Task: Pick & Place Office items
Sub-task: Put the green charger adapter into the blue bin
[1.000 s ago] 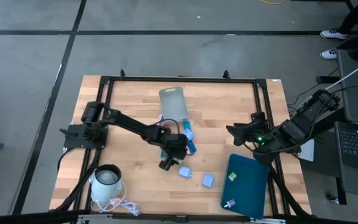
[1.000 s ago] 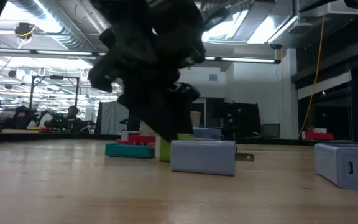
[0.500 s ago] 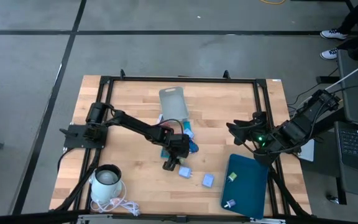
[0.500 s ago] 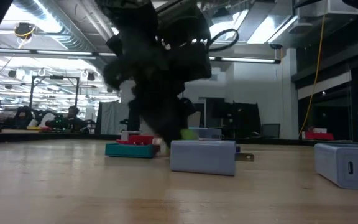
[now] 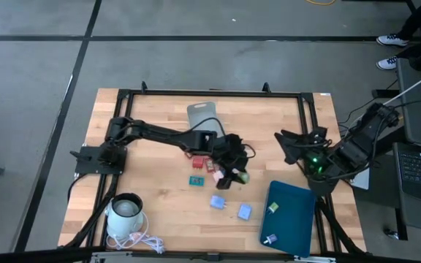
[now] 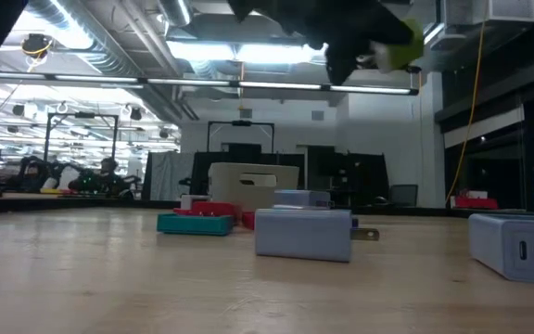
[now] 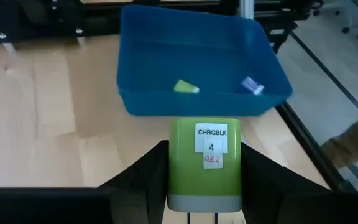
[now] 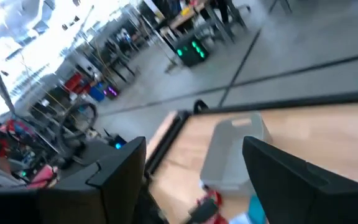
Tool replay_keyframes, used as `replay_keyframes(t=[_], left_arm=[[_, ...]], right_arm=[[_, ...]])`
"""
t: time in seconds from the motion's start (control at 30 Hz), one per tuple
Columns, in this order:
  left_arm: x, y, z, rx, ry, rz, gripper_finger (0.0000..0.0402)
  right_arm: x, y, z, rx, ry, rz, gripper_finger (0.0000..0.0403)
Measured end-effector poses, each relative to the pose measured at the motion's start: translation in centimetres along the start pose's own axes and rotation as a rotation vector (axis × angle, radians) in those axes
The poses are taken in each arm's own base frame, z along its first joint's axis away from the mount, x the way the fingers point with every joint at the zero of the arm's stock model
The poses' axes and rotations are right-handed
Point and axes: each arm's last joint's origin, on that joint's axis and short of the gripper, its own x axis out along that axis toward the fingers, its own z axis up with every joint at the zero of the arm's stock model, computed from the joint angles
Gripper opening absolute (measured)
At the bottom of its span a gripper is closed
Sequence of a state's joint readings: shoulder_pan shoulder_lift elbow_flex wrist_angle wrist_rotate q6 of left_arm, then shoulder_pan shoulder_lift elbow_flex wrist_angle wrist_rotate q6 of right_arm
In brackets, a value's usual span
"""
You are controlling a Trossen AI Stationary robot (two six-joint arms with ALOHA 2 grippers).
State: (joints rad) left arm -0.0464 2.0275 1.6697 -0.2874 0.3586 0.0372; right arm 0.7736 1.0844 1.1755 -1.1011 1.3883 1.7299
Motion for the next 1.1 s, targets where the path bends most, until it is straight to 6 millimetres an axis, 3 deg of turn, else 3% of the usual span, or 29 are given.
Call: replay_keyframes(t=[0.27,0.57,0.87,1.1], left_arm=[[4.5,1.9,1.9,-0.042,-0.062,0.001,0.0144],[8.7,2.7,4.7,-0.046,-0.169,-0.081,0.0144],[12.4,3.7,2.7,-0.136,-0.198,-0.126,0.0144],[13.2,3.8,3.3,-0.107,-0.356,-0.181,0.0144]], right_arm=[[-0.4,-0.6,1.9,-0.043,-0.041,0.019,0.0274],[-0.6,-1.2,3.2,-0.079,-0.033,0.024,0.0274],[-0.7,-1.4,3.6,-0.077,-0.026,0.027,0.0274],[-0.7,-1.4,3.6,-0.075,-0.002,0.027,0.0274]])
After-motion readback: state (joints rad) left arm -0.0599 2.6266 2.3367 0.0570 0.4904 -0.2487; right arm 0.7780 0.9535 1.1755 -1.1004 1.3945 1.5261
